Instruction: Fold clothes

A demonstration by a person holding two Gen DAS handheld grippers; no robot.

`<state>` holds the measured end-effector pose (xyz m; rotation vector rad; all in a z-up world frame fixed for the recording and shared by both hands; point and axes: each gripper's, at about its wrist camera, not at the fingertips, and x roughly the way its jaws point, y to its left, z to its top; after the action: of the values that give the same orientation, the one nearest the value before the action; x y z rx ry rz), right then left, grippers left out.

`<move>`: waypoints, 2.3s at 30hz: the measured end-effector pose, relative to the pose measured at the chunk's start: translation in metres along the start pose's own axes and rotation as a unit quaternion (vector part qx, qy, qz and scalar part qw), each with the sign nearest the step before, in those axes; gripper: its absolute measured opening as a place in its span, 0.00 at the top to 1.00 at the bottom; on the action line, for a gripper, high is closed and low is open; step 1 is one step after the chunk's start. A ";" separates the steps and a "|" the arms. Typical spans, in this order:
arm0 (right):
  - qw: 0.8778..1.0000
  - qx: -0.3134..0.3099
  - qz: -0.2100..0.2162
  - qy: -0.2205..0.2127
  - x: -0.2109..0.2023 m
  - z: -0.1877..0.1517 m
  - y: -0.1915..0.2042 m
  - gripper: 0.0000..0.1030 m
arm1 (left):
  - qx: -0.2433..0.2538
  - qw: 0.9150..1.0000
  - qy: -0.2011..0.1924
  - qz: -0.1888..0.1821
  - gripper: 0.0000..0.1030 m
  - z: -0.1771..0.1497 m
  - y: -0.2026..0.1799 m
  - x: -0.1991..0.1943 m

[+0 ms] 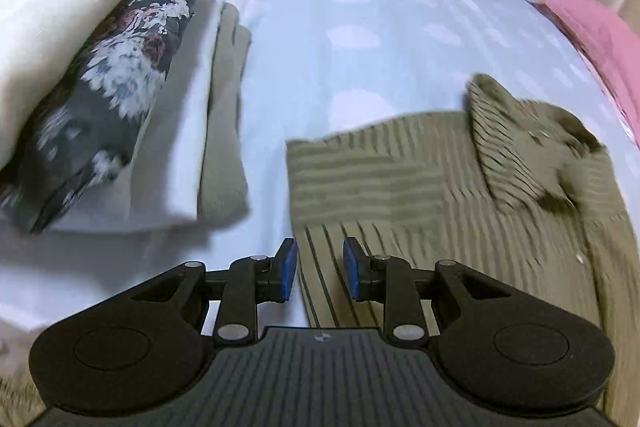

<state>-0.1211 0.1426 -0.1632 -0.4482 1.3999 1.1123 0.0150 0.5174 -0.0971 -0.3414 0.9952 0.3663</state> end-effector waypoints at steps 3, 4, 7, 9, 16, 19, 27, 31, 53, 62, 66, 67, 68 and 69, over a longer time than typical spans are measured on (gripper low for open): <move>1.000 -0.004 0.001 0.003 0.001 0.001 0.000 0.96 | -0.011 1.000 -0.002 0.006 0.77 0.006 0.004 0.021; 1.000 -0.006 0.000 0.004 0.001 0.001 0.000 0.96 | -0.014 1.000 0.002 0.007 0.77 0.008 0.006 0.029; 1.000 -0.011 0.000 0.006 0.002 0.002 0.001 0.96 | -0.018 1.000 0.002 0.006 0.77 0.008 0.011 0.041; 1.000 -0.010 0.001 0.006 0.003 0.002 0.001 0.96 | -0.021 1.000 -0.005 -0.001 0.77 0.007 0.012 0.045; 1.000 -0.010 0.000 -0.002 -0.004 -0.002 0.001 0.97 | -0.028 0.999 -0.026 -0.017 1.00 0.011 0.005 0.036; 1.000 -0.001 0.006 -0.013 -0.019 -0.007 0.002 0.98 | -0.023 0.999 -0.043 -0.006 1.00 0.017 -0.005 0.023; 0.996 0.019 0.029 -0.078 -0.063 -0.031 0.020 0.99 | 0.024 0.997 -0.070 0.009 1.00 0.040 -0.047 -0.018; 0.993 0.040 0.048 -0.101 -0.077 -0.050 0.024 0.99 | 0.063 0.995 -0.074 0.015 1.00 0.048 -0.084 -0.030; 0.978 0.169 0.082 -0.089 -0.092 -0.106 -0.029 0.99 | 0.242 0.970 -0.019 -0.026 1.00 0.010 -0.306 0.032; 0.977 0.187 0.087 -0.055 -0.075 -0.108 -0.045 0.99 | 0.243 0.969 0.020 -0.036 1.00 -0.006 -0.321 0.075; 0.976 0.191 0.089 -0.048 -0.073 -0.109 -0.047 0.99 | 0.227 0.972 0.017 -0.049 0.94 -0.007 -0.314 0.073; 0.976 0.192 0.089 -0.046 -0.072 -0.109 -0.047 0.99 | 0.225 0.973 0.013 -0.056 0.88 -0.006 -0.312 0.068; 0.976 0.193 0.088 -0.045 -0.071 -0.109 -0.047 0.99 | 0.222 0.973 0.007 -0.062 0.83 -0.006 -0.308 0.060; 0.976 0.196 0.087 -0.045 -0.070 -0.109 -0.047 0.99 | 0.219 0.974 0.002 -0.067 0.81 -0.006 -0.304 0.052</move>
<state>-0.1286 0.0077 -0.1365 0.0084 1.5551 0.9502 0.1725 0.2521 -0.1114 -0.0084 1.0203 0.0186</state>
